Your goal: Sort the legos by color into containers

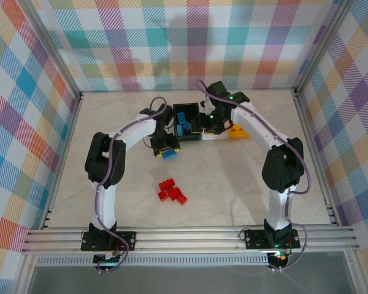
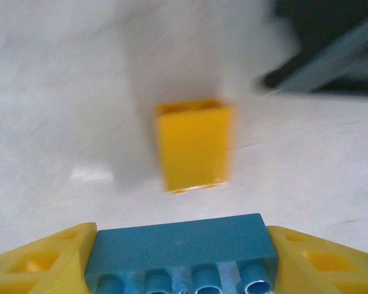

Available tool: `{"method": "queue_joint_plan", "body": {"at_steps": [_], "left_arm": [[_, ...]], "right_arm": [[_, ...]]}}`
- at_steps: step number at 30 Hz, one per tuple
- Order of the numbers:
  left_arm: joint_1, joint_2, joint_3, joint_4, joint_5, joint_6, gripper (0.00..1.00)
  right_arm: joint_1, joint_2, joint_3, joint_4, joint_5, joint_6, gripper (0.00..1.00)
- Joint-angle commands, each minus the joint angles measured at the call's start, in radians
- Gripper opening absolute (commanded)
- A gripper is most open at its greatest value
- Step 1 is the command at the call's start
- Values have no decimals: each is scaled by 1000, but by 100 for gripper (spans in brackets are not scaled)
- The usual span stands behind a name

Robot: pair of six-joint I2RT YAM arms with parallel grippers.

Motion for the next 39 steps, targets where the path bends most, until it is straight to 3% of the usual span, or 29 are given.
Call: {"method": "queue_joint_plan", "body": {"at_steps": [1, 10, 19, 29, 39], "left_arm": [[6, -5, 148, 5, 30, -4, 60], [13, 263, 569, -26, 38, 9, 60], [14, 438, 783, -21, 44, 17, 61], [12, 430, 803, -25, 86, 30, 84], [11, 276, 790, -73, 98, 75, 86]], "right_arm": [[-27, -81, -27, -18, 23, -13, 59], [-42, -203, -140, -25, 31, 20, 59], [-43, -239, -183, -33, 5, 43, 59], [-40, -190, -207, 12, -60, 104, 60], [-39, -110, -186, 82, -117, 158, 61]]}}
